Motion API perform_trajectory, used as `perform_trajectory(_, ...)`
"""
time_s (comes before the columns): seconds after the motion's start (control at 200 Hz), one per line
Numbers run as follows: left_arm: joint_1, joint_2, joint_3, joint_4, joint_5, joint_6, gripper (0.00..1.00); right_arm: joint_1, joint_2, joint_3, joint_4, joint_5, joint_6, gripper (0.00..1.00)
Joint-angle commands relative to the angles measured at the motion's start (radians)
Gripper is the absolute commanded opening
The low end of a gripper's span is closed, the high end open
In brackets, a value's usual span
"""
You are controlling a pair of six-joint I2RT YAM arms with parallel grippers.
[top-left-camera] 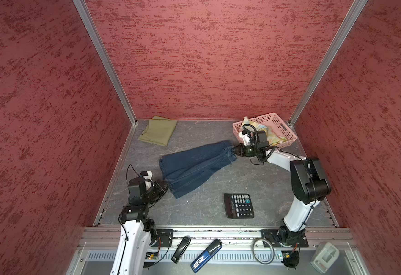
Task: Fold and stack skirts
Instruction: Smooth out the skirt at the center of the table.
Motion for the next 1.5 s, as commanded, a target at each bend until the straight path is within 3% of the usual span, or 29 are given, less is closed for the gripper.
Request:
perform_trajectory(0.0,-0.038,-0.038,-0.043,-0.035,-0.074,-0.023,0.0,-0.012,-0.028,-0.046,0.062,0.058,-0.026,0.0)
perform_trajectory(0.245,-0.1,-0.017,-0.026,-0.073,-0.152,-0.034,0.0,-0.012,0.021,-0.012,-0.021,0.186,-0.05,0.0)
perform_trajectory(0.666,-0.165,0.122,0.155,-0.099,-0.232,0.031,0.0,-0.012,0.018,0.107,-0.068,0.219,-0.057,0.0)
perform_trajectory(1.167,-0.45,0.181,0.025,-0.093,-0.378,-0.073,0.0,-0.012,0.032,0.032,-0.136,0.332,-0.064,0.0)
perform_trajectory(1.252,-0.488,0.213,0.032,-0.102,-0.417,-0.09,0.0,-0.013,0.031,0.043,-0.145,0.338,-0.064,0.19)
perform_trajectory(1.342,-0.497,0.242,0.062,-0.129,-0.443,-0.088,0.21,-0.013,0.001,0.056,-0.161,0.352,-0.072,0.38)
perform_trajectory(1.493,-0.5,0.237,0.157,-0.216,-0.504,-0.057,0.62,-0.007,-0.1,0.067,-0.175,0.391,-0.101,0.56)
